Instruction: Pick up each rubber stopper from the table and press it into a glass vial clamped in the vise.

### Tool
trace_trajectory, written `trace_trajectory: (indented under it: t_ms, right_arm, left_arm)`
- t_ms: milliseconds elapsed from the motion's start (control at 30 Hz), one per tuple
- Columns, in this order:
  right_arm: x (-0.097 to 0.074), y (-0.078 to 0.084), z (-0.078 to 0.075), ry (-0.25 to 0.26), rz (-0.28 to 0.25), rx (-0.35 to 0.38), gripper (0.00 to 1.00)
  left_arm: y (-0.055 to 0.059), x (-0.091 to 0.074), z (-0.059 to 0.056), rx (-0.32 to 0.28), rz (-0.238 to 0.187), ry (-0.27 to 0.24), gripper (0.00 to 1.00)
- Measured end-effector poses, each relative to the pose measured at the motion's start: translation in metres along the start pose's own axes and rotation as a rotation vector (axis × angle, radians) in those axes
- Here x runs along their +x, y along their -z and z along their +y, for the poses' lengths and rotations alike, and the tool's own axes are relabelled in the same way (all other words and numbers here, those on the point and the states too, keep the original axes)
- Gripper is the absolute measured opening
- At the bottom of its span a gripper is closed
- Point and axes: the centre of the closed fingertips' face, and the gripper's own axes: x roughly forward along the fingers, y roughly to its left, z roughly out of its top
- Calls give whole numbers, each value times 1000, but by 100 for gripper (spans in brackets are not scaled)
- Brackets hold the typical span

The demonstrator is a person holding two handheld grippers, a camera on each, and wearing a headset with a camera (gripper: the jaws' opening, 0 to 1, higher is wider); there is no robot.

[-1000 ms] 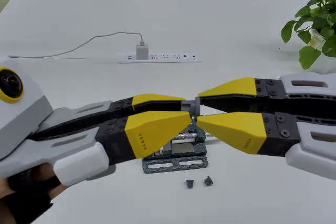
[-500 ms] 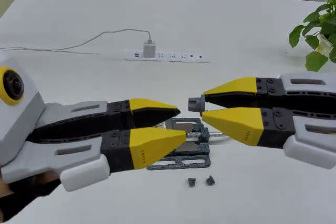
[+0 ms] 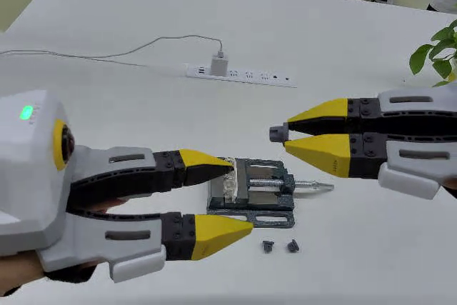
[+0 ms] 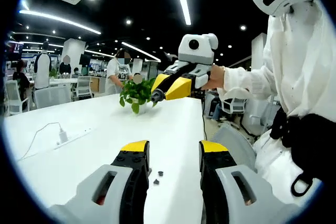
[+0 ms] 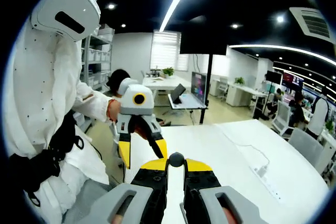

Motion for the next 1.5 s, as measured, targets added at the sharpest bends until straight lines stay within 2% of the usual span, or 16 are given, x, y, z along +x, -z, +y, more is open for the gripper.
trace_trajectory:
  t_ms: [67, 133, 233, 367, 467, 667, 800, 900, 1033, 1233, 1333, 1400, 1500]
  right_arm:
    - [5, 4, -5, -4, 25, -9, 5]
    - [8, 9, -9, -9, 40, -10, 5]
    - [16, 22, -19, -21, 97, -11, 5]
    - [23, 36, -31, -33, 152, -8, 5]
    - [28, 45, -40, -43, 195, -9, 5]
    - [42, 67, -59, -74, 299, -27, 5]
    - [53, 81, -72, -90, 360, -32, 5]
    - [63, 97, -81, -111, 441, -68, 5]
    - [76, 118, -94, -141, 519, -103, 5]
    - [93, 143, -98, -187, 623, -142, 5]
    - [100, 161, -104, -199, 678, -160, 5]
    - [104, 168, -105, -204, 701, -164, 5]
    - [107, 177, -105, -213, 736, -175, 5]
  left_arm:
    - [10, -1, 1, 13, 36, -18, 37]
    - [15, -2, 2, 18, 50, -32, 41]
    - [30, -5, 6, 52, 103, -67, 47]
    - [39, -8, 9, 50, 115, -90, 50]
    - [48, -10, 13, 72, 142, -112, 54]
    - [63, -11, 21, 78, 177, -144, 61]
    - [71, -9, 25, 75, 189, -153, 65]
    - [78, -8, 28, 83, 206, -159, 67]
    - [85, -8, 31, 83, 216, -164, 68]
    - [93, -11, 39, 85, 225, -184, 74]
    - [95, -10, 44, 77, 215, -191, 78]
    - [97, -9, 45, 78, 209, -192, 82]
    - [103, -10, 49, 72, 223, -195, 83]
